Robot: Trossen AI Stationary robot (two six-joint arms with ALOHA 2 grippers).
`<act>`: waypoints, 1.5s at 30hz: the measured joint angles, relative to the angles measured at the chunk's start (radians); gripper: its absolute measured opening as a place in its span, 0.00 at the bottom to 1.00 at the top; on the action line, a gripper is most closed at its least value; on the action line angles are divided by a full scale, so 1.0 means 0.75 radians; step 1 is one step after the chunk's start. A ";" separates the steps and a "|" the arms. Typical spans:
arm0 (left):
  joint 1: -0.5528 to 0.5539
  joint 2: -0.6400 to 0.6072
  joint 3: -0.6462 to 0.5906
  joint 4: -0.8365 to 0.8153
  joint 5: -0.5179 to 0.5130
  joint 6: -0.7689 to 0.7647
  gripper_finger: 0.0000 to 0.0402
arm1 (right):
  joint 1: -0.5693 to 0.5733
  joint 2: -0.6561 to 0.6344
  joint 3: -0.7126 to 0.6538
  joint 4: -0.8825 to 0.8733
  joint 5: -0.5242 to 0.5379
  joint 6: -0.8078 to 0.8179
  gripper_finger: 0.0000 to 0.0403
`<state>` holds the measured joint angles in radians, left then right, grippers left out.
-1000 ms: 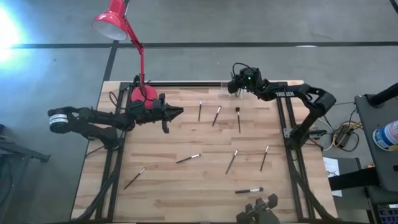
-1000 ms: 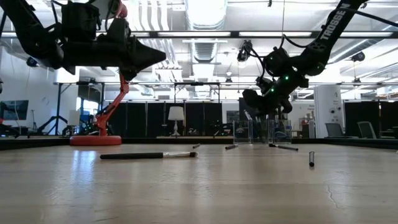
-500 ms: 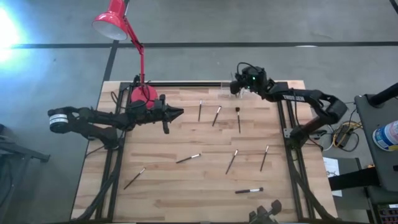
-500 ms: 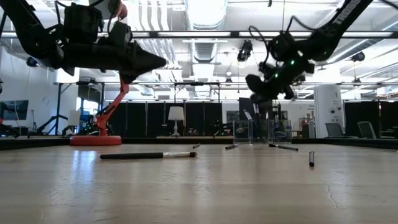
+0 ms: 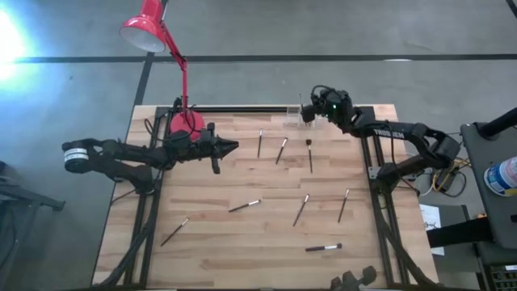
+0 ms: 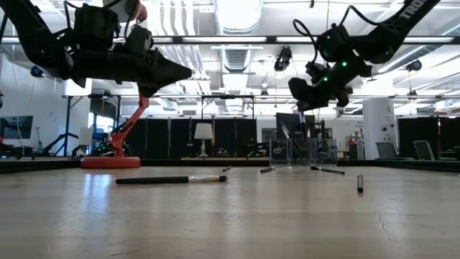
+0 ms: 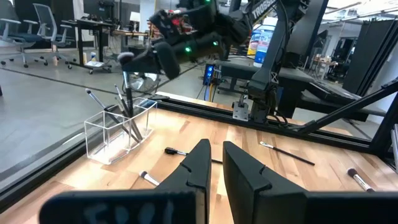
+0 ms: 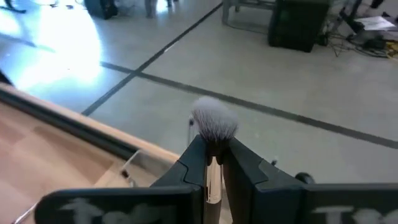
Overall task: Put items in baskets/containers
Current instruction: Put the powder brush into the transparent organizer, then put the eyebrow brush into the transparent organizer
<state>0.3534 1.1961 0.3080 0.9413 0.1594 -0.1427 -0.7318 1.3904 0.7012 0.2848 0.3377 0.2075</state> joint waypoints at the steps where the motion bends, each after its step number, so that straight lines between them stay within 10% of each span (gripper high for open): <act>1: 0.000 0.000 0.000 0.000 0.000 -0.002 0.09 | -0.014 0.015 0.026 -0.030 -0.011 0.014 0.06; 29: -0.001 0.000 -0.002 -0.006 0.000 -0.025 0.09 | -0.051 0.164 0.351 -0.526 -0.212 0.072 0.26; 45: -0.001 0.000 -0.003 -0.023 0.000 -0.025 0.09 | 0.579 -0.159 -0.057 -0.573 0.135 0.501 0.03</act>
<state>0.3527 1.1961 0.3061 0.9241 0.1596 -0.1612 -0.2977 1.2712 0.6583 -0.1447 0.4389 0.5835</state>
